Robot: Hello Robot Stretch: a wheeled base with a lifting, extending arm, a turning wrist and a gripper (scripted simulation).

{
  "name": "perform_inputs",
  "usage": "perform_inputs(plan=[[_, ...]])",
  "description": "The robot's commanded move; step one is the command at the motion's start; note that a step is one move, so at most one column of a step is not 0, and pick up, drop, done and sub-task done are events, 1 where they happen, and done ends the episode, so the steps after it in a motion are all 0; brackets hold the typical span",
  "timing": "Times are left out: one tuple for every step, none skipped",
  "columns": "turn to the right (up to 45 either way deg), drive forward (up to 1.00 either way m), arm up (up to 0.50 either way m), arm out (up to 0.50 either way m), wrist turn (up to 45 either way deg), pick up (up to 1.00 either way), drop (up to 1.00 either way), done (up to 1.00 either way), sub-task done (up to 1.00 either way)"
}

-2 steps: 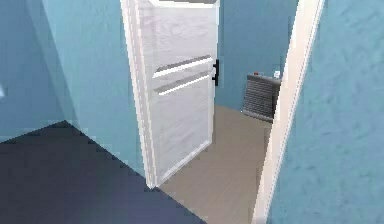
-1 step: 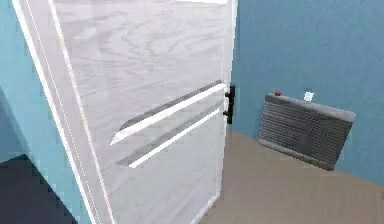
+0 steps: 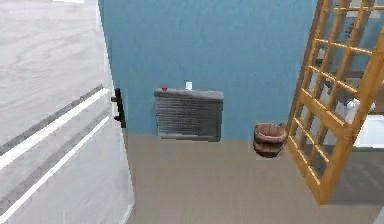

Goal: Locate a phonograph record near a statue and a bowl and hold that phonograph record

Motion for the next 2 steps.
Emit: perform_inputs(plan=[[0.0,0.50,0.00,0.00,0.0,0.00,0.00,0.00,0.00],[36.0,0.00,0.00,0.00,0.0,0.00,0.00,0.00,0.00]])
